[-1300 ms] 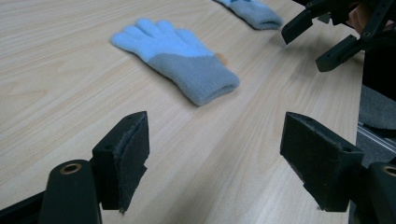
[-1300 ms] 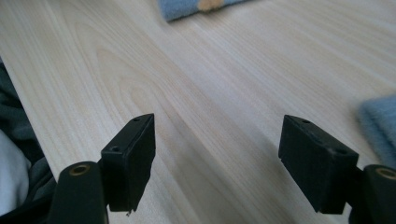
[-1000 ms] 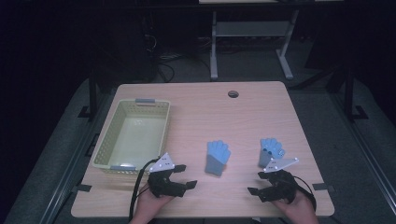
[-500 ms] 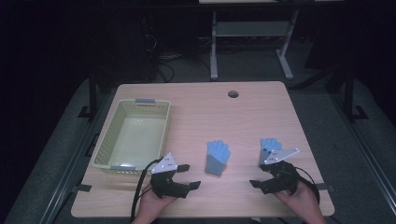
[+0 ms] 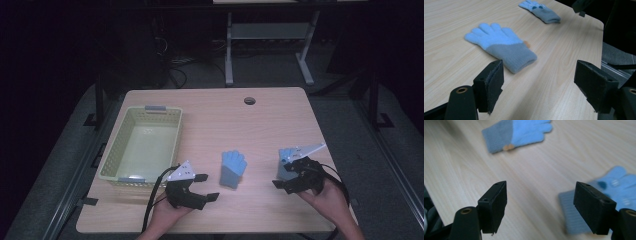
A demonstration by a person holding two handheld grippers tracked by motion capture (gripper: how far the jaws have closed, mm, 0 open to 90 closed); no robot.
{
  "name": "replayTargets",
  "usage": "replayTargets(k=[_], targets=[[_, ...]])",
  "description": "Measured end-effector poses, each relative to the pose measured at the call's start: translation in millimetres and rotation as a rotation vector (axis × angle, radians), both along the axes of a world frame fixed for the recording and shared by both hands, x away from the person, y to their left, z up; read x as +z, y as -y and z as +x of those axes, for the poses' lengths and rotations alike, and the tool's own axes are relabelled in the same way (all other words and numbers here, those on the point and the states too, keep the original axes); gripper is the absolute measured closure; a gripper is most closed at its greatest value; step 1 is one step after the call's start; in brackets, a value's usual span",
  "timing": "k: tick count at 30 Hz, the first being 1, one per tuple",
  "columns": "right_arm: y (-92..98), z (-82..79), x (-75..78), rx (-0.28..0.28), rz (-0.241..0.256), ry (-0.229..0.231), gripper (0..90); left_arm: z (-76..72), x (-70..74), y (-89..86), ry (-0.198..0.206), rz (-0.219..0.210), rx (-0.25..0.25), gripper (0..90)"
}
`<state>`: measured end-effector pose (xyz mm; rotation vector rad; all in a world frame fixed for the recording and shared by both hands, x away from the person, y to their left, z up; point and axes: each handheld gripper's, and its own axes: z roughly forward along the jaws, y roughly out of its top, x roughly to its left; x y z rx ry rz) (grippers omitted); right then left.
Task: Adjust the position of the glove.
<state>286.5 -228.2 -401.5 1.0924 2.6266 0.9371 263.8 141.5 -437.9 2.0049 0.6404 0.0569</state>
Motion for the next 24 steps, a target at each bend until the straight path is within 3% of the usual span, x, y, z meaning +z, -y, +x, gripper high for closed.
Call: replayTargets(k=[5,13,16,19,24], targets=[[3.2,14.0,8.0,-0.013,-0.009,0.010,26.8,0.1,-1.4,-4.0,0.038,0.032,0.001,23.7],[14.9,34.8,6.0,-0.057,-0.006,-0.001,27.1,0.3,-6.2,-2.6,0.032,0.035,-0.001,23.7],[21.0,42.5,3.0,-0.079,-0.032,-0.002,30.5,-0.3,-9.1,0.7,0.047,0.056,0.004,23.7],[27.3,51.6,-1.4,-0.094,-0.060,-0.023,32.5,0.6,-10.5,1.3,0.051,0.060,0.005,23.7],[32.4,60.0,-7.4,-0.110,-0.062,-0.055,35.4,1.9,-11.5,1.0,0.040,0.050,0.012,23.6]])
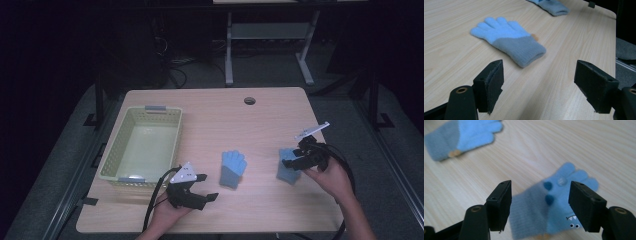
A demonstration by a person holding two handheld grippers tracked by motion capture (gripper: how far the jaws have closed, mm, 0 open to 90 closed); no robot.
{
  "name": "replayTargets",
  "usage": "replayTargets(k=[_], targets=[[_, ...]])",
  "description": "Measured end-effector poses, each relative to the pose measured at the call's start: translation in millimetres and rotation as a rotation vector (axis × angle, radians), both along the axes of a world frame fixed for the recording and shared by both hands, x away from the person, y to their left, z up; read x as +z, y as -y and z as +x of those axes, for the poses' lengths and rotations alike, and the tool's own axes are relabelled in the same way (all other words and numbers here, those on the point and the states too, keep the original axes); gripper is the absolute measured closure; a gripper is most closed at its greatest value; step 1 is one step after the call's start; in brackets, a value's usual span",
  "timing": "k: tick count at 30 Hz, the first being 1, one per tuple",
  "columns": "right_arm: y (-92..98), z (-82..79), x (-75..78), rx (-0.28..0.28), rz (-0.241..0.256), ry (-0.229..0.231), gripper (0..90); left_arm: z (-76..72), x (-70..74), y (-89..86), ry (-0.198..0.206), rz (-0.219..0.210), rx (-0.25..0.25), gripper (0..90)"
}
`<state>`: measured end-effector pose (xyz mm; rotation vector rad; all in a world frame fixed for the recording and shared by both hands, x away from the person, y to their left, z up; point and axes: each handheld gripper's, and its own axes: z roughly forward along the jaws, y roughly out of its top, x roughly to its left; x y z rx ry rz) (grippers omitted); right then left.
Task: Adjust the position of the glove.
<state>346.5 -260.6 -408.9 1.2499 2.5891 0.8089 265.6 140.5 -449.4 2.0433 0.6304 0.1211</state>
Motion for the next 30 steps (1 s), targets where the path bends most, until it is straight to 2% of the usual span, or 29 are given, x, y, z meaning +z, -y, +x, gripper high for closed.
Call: replayTargets(k=[3,5,6,7,11,12,14,15,19,20,24,30], targets=[[0.5,3.6,-5.1,-0.007,-0.026,-0.021,37.3,-0.4,-1.1,0.4,-0.002,0.000,0.001,23.7],[0.2,7.0,-10.2,-0.019,-0.069,-0.041,42.0,-1.4,-1.4,0.3,0.010,0.000,0.007,23.7],[0.2,7.0,-10.2,-0.019,-0.069,-0.041,42.0,-1.4,-1.4,0.3,0.010,0.000,0.007,23.7],[0.0,10.0,-13.9,-0.025,-0.087,-0.057,45.8,-1.7,-1.0,-0.7,0.007,-0.003,0.010,23.7],[-1.6,14.4,-19.3,-0.027,-0.089,-0.095,49.7,-1.6,-0.5,-2.3,0.006,0.003,0.007,23.7],[-4.1,17.6,-25.2,-0.023,-0.115,-0.118,52.0,-1.4,-0.5,-2.6,0.005,-0.001,0.003,23.7],[-5.0,18.5,-27.4,-0.014,-0.122,-0.128,53.3,-1.3,-0.3,-2.5,0.006,-0.007,0.003,23.7],[-8.7,19.5,-34.0,-0.008,-0.157,-0.140,54.0,-1.3,0.7,-2.8,0.006,-0.010,0.003,23.7],[-9.0,18.1,-35.2,-0.027,-0.146,-0.122,56.1,-1.6,1.2,-3.3,0.003,-0.017,0.004,23.7],[-9.3,16.1,-36.1,-0.031,-0.151,-0.103,56.6,-1.8,1.1,-3.2,0.001,-0.020,0.004,23.7],[-6.1,11.7,-37.8,-0.033,-0.120,-0.079,57.5,-4.4,1.4,-1.2,0.009,-0.017,-0.002,23.8],[-4.8,12.7,-37.9,-0.039,-0.112,-0.081,60.6,-6.8,2.7,-0.2,0.021,-0.014,-0.010,23.9]])
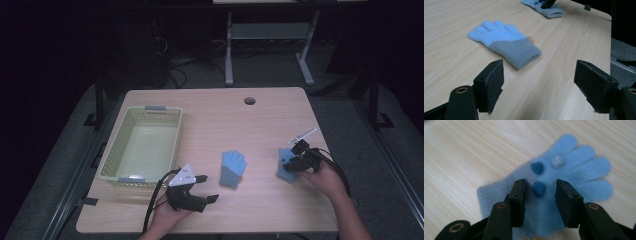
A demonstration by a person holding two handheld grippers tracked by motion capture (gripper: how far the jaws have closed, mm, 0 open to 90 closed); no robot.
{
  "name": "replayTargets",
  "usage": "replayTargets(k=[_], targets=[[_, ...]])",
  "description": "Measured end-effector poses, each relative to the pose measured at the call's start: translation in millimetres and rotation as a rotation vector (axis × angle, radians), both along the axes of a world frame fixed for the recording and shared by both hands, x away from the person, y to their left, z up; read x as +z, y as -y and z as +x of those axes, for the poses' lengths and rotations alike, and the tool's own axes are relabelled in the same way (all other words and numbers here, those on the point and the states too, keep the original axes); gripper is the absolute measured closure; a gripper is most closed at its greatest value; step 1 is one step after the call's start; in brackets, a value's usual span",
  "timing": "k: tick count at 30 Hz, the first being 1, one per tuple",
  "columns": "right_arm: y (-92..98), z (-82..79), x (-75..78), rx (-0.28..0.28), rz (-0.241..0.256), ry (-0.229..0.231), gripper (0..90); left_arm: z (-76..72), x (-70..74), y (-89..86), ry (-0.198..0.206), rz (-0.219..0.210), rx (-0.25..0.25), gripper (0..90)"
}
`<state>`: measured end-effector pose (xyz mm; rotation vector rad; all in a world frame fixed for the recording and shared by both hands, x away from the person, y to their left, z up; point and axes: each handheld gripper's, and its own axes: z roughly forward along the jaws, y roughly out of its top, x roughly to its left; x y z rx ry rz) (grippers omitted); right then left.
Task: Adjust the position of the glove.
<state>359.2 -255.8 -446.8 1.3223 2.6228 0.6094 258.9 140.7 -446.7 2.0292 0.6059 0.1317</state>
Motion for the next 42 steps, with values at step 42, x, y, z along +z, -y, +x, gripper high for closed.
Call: replayTargets(k=[42], targets=[[-24.5,-3.9,36.3,0.004,0.001,0.023,81.3,-0.5,9.2,-10.9,-0.027,-0.090,0.032,24.1]])
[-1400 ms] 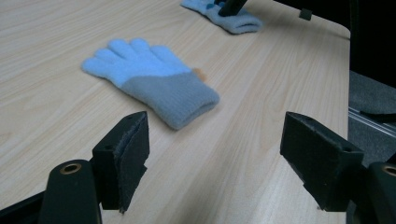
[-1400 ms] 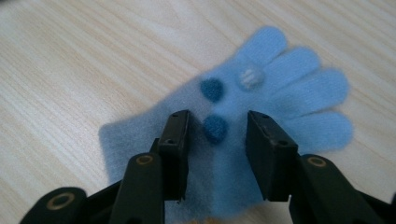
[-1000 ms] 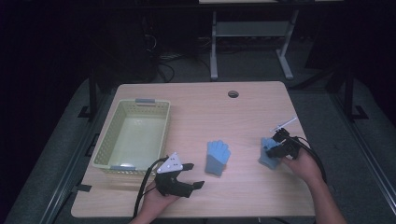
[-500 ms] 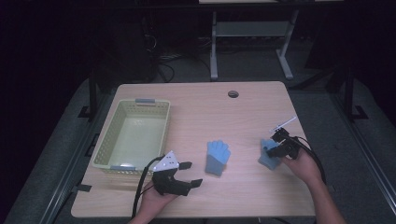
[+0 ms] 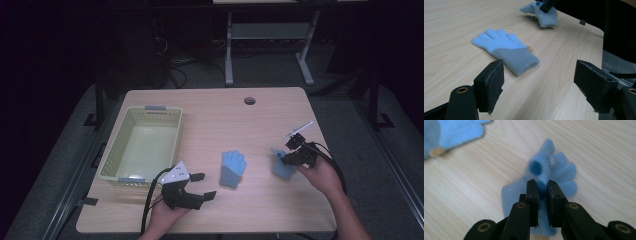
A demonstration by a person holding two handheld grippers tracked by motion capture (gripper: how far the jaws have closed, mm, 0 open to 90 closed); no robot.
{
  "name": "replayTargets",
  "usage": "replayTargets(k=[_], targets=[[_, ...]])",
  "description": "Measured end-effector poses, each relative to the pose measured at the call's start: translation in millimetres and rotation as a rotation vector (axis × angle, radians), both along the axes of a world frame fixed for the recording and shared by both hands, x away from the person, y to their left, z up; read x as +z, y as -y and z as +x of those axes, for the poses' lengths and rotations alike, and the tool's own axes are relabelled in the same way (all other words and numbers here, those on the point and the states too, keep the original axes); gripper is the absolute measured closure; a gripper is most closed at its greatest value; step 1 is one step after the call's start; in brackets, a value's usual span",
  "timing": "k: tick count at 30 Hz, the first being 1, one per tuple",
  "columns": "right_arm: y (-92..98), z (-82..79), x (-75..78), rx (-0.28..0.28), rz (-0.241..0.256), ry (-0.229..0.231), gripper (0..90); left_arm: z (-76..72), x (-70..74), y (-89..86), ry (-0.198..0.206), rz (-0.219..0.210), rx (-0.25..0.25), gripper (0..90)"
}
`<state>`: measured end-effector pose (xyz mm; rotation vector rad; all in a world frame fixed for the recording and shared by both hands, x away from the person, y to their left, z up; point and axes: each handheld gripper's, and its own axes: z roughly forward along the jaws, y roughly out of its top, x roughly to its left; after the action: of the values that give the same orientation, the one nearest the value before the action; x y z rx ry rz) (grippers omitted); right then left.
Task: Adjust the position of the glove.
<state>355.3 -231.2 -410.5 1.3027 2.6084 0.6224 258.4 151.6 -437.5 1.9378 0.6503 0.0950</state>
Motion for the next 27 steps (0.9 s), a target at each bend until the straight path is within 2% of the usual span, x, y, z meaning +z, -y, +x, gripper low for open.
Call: replayTargets(k=[9,14,20,27], targets=[[-15.7,-0.1,14.7,0.036,0.029,0.013,81.3,0.7,-0.5,-1.4,0.004,0.016,0.005,24.1],[-27.9,-0.5,21.9,0.066,0.043,0.007,81.3,0.3,0.6,-2.0,0.008,0.005,0.008,24.2],[-44.2,-0.6,30.2,0.106,0.045,0.024,81.3,0.4,0.0,-1.6,0.003,-0.001,0.009,24.1],[-62.6,1.5,36.5,0.133,0.065,0.022,81.2,0.3,-0.2,-1.8,0.004,0.007,0.008,24.1]])
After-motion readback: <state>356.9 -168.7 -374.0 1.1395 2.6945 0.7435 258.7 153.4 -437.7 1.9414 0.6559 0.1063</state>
